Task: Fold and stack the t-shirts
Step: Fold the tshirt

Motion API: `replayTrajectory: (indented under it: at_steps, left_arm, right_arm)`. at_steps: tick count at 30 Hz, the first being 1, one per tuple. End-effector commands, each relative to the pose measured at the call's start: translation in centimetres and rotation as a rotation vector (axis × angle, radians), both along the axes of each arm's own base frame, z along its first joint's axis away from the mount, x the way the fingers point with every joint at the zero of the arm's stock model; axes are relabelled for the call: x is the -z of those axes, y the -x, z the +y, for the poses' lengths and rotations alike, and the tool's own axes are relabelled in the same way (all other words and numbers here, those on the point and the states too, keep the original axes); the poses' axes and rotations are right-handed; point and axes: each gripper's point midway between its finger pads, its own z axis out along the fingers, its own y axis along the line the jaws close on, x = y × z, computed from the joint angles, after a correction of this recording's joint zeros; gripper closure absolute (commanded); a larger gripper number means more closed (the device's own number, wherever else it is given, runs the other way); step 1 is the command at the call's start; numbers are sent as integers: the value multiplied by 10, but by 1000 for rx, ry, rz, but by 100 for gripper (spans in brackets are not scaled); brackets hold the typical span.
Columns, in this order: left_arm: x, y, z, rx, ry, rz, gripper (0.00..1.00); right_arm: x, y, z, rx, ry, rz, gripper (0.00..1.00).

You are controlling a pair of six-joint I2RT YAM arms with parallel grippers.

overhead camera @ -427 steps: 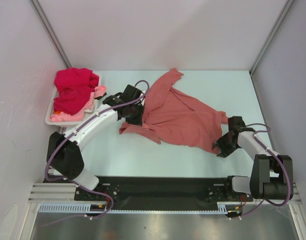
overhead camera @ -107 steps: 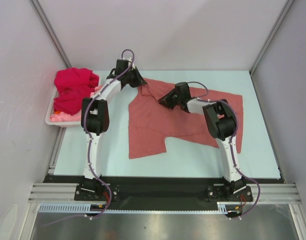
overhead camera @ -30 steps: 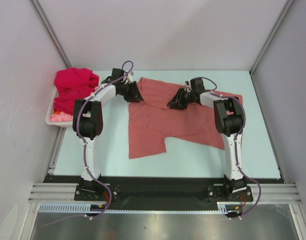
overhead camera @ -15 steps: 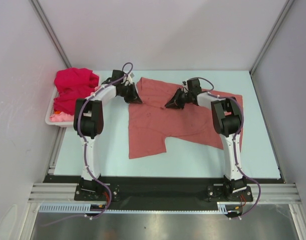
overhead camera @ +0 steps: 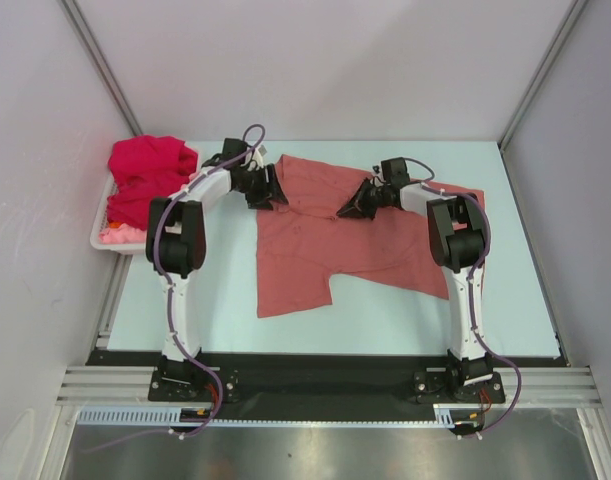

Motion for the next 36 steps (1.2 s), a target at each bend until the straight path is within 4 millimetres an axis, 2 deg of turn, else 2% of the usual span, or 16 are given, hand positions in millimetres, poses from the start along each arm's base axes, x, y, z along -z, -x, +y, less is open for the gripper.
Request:
replayTrajectory:
  at_steps: [1, 5, 10, 12, 13, 15, 18, 22, 24, 28, 29, 31, 32, 33, 36]
  left_arm:
    - [-37, -19, 5, 8, -9, -118, 37]
    - [-23, -21, -4, 25, 36, -79, 41]
    - [-18, -15, -16, 43, 110, -49, 44]
    - [-15, -16, -17, 37, 119, -30, 51]
    - [-13, -16, -16, 31, 111, -23, 52]
    - [-13, -16, -13, 25, 94, -19, 52]
    - [-16, -19, -11, 15, 81, -35, 42]
    - [-15, -20, -12, 19, 79, -44, 40]
    - [-14, -19, -19, 41, 128, -36, 41]
    - [-5, -15, -25, 47, 171, 5, 57]
    - [-6, -16, -26, 46, 177, 1, 68]
    - [-8, -14, -27, 50, 183, 0, 80]
    - [-13, -14, -26, 49, 186, -5, 92]
    - [-16, -14, -26, 49, 186, -6, 97]
    - [-27, -13, -24, 34, 184, 8, 100]
  right_arm:
    - [-36, -5, 9, -29, -31, -75, 100]
    - [-39, -8, 9, -21, -42, -77, 100]
    - [-47, -11, 9, -23, -50, -89, 100]
    - [-48, -12, 6, -19, -50, -93, 100]
    - [-48, -12, 7, -20, -50, -92, 100]
    - [-49, -13, 6, -18, -52, -93, 100]
    - [-51, -14, 4, -17, -57, -97, 100]
    - [-48, -14, 3, -16, -58, -92, 100]
    - [-49, -13, 4, -23, -60, -92, 100]
    - [-49, -14, 2, -23, -65, -92, 100]
    - [-49, -14, 3, -24, -67, -91, 100]
    - [-51, -14, 3, -32, -72, -96, 100]
    - [-53, -13, 4, -42, -71, -101, 100]
    - [-52, -12, 3, -46, -67, -99, 100]
    - [-54, -10, -4, -51, -39, -90, 100]
